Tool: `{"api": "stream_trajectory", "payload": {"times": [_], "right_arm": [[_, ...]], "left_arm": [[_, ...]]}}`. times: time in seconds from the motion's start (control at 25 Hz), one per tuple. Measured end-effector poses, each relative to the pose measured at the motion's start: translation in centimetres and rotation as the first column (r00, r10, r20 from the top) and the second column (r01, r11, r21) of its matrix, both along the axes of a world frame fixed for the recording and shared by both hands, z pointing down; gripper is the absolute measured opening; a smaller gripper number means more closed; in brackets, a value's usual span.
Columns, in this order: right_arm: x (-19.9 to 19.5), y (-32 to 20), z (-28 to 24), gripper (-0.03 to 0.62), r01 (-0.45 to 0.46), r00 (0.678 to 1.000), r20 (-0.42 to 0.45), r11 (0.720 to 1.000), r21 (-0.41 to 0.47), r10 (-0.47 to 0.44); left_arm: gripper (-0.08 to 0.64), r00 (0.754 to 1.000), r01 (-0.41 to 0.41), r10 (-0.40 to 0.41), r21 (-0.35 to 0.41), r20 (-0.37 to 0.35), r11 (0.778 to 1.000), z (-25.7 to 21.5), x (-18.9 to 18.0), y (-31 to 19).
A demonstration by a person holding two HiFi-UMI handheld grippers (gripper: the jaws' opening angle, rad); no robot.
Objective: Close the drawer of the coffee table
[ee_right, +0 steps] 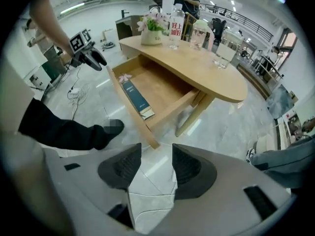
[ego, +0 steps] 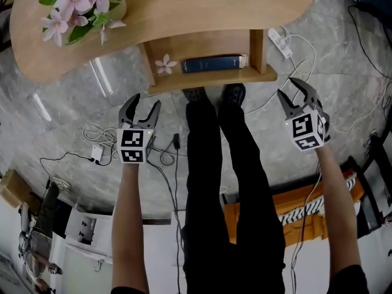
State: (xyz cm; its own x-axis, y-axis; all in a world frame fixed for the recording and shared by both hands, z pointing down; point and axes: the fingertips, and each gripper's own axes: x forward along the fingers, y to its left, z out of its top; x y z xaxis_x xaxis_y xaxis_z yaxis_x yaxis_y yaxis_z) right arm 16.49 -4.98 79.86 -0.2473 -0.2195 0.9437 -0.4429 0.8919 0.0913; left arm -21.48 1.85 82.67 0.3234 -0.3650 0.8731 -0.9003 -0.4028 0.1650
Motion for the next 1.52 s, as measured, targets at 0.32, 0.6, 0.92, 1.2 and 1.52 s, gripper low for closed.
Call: {"api": "stream_trajectory", "payload": {"times": [0.32,0.6,0.92,1.2,1.52], "right_arm": [[1.6,-0.7,5.7,0.181,0.123,0.989,-0.082,0.992,0.016,-0.122],[0.6,-1.3,9.0,0.181,0.232,0.966,-0.124,0.973,0.018,-0.228],[-1.3,-1.2,10.0,0.141,0.235,0.965,-0.119,0.972,0.006,-0.232],[-1.3,-0.9,10.4,0.101,0.228,0.964,-0.144,0.974,0.01,-0.225],[-1.2,-1.1,10.2,0.101,0.074,0.988,-0.14,0.997,0.007,-0.072]], "left_arm": [[0.302,0.997,-0.065,0.066,-0.021,0.05,0.998,5.6,0.9,-0.6],[0.296,0.987,-0.117,0.115,0.009,0.116,0.993,6.8,1.8,-1.8],[0.264,0.979,-0.126,0.122,0.011,0.164,0.992,7.4,2.5,-3.0],[0.245,0.98,-0.095,0.089,0.025,0.179,0.995,7.3,2.4,-3.2],[0.224,0.972,-0.111,0.104,0.022,0.21,0.994,7.2,2.2,-3.0]]}}
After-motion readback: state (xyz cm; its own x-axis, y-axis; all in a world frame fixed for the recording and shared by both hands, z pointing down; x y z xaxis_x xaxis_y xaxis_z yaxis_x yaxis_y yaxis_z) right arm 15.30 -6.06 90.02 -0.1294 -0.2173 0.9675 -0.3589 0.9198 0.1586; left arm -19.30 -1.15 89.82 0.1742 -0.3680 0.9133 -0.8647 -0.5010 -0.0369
